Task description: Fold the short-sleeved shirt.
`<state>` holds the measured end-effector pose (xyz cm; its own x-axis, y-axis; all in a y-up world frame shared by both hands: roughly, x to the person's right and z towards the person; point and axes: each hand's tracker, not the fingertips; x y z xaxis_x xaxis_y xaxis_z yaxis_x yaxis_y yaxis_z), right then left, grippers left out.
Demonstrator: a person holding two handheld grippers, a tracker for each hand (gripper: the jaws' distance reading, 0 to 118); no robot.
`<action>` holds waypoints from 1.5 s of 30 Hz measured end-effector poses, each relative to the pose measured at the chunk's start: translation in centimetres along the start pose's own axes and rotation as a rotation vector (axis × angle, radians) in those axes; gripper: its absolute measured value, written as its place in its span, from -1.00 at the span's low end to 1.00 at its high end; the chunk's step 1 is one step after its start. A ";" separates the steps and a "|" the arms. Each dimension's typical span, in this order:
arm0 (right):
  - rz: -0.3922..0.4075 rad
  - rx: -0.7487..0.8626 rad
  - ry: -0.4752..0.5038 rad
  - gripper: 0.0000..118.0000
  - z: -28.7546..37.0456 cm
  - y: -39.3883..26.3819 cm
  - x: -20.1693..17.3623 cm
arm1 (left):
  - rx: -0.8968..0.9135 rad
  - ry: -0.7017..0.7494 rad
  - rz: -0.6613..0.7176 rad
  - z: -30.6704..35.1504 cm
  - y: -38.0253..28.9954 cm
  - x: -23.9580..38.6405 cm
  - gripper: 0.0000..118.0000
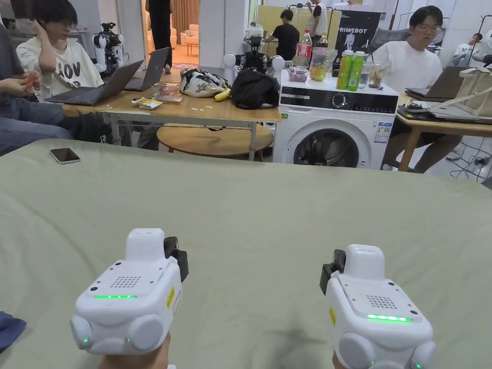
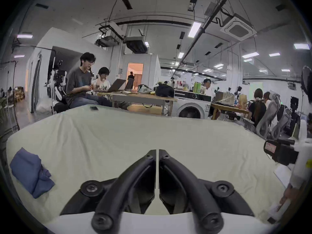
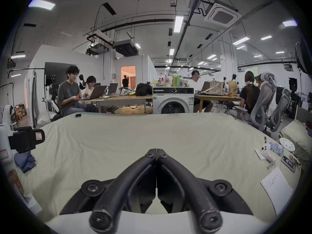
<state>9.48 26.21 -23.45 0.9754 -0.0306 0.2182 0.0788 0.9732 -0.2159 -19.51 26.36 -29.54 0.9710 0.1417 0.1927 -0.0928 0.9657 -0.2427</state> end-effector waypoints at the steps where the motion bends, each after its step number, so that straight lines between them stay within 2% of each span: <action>1: 0.002 0.009 -0.007 -1.00 0.1 0.0 0.0 | -0.006 0.002 -0.006 0.1 0.1 0.1 -1.00; 10: -0.003 0.040 -0.008 -1.00 0.6 0.7 0.2 | 0.047 -0.029 -0.035 0.7 0.7 0.8 -1.00; 14: -0.001 0.054 -0.007 -1.00 0.8 0.8 0.3 | 0.087 0.036 -0.087 1.2 0.7 1.2 -1.00; 22: -0.017 0.068 -0.021 -1.00 1.1 1.6 0.4 | 0.096 0.022 -0.109 1.8 1.3 1.2 -1.00; 27: -0.001 0.071 -0.040 -1.00 1.0 2.0 0.5 | 0.088 0.065 -0.115 1.7 2.0 1.2 -0.96; 29: -0.006 0.067 -0.039 -0.68 0.9 2.0 0.7 | 0.072 0.129 -0.097 1.5 2.1 1.0 -0.69; 30: -0.008 0.063 -0.040 -0.44 0.8 2.0 0.7 | 0.066 0.148 -0.089 1.3 2.1 0.9 -0.46; 31: -0.007 0.059 -0.037 -0.04 0.8 2.0 0.7 | 0.062 0.147 -0.083 1.2 2.1 0.8 -0.12; 32: -0.003 0.057 -0.039 0.19 0.8 1.9 0.7 | 0.055 0.146 -0.076 1.1 2.1 0.7 0.10; 33: 0.002 0.059 -0.047 0.32 0.7 1.8 0.7 | 0.048 0.143 -0.068 1.0 2.0 0.5 0.25; 37: 0.015 0.066 -0.070 0.36 0.7 1.8 0.6 | 0.044 0.084 -0.031 1.0 2.0 0.0 0.34; 40: 0.000 0.068 -0.044 0.36 0.4 1.8 0.8 | 0.038 0.047 -0.018 0.8 2.2 0.1 0.34; 45: 0.021 0.074 -0.065 0.36 0.4 1.8 0.6 | 0.026 0.004 -0.021 0.7 2.3 0.2 0.34</action>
<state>10.09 28.00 -23.31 0.9610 0.0022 0.2764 0.0412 0.9877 -0.1509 -19.69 28.75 -29.45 0.9738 0.1200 0.1934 -0.0776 0.9738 -0.2136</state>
